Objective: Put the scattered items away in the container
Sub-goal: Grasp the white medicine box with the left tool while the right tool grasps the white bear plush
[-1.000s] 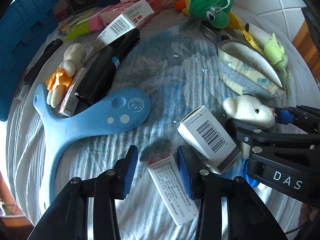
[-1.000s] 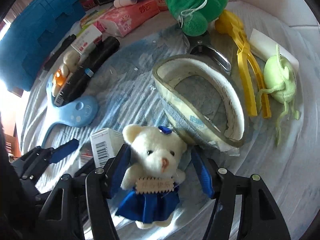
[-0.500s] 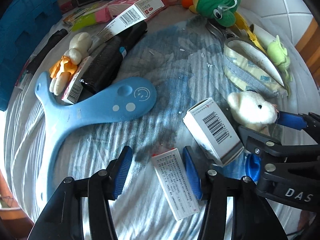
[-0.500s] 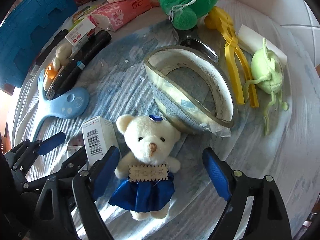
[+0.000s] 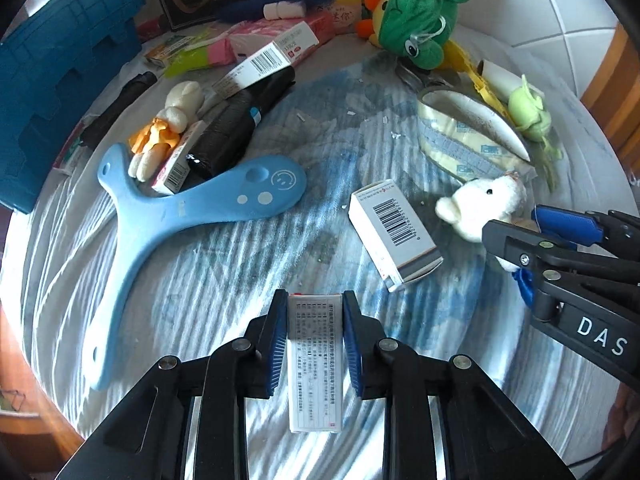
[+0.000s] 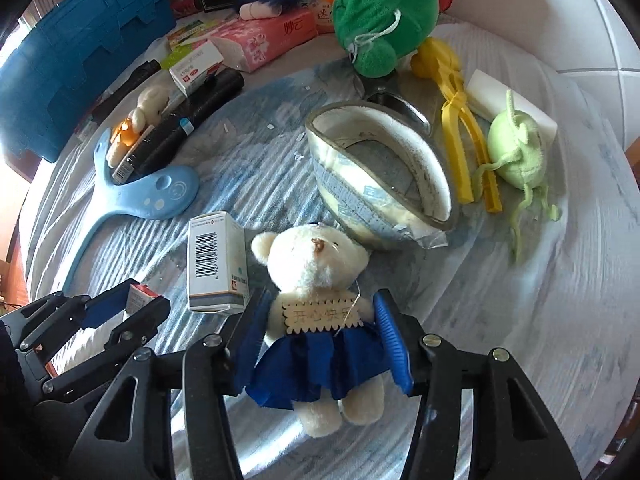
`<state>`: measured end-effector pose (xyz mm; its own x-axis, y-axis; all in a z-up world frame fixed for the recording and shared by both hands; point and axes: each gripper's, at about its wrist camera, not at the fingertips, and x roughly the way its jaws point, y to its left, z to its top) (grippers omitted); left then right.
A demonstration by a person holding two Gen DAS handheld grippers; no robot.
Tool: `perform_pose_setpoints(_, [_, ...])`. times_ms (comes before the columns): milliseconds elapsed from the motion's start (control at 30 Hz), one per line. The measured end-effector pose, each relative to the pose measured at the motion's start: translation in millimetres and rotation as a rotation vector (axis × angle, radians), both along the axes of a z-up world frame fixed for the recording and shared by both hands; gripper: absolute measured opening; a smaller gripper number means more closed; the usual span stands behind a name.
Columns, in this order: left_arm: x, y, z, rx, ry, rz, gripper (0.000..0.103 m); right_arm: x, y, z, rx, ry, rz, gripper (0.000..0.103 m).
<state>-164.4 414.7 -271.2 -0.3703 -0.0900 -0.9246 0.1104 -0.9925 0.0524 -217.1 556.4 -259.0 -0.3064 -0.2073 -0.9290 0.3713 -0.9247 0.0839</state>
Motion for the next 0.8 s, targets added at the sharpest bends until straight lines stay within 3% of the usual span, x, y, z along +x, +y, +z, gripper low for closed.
perform_pose_setpoints(200, [20.5,5.6,35.9,-0.034,0.100,0.037,0.025,16.2,19.0,34.7,-0.040,0.086,0.017,0.053])
perform_pose_setpoints(367, [43.9,13.4,53.6,-0.061,0.131,0.079,0.025,25.9,13.5,43.2,-0.044,0.111,0.053,0.052])
perform_pose_setpoints(467, [50.9,16.4,47.1,-0.064,0.110,0.096,0.025,29.9,21.4,38.9,-0.053,0.077,0.056,0.053])
perform_pose_setpoints(533, [52.1,19.1,41.8,-0.063,0.097,0.101,0.025,29.7,26.5,32.8,-0.041,0.059,0.047,0.063])
perform_pose_setpoints(567, [50.3,19.7,38.2,-0.060,0.089,0.103,0.025,29.1,28.3,29.5,-0.030,0.053,0.044,0.075])
perform_pose_setpoints(600, [48.2,20.2,34.5,-0.057,0.080,0.105,0.025,28.4,29.2,26.1,-0.026,0.046,0.046,0.080])
perform_pose_setpoints(800, [33.8,20.2,20.7,-0.037,0.060,0.094,0.025,19.7,18.9,3.6,0.004,0.013,0.095,0.078])
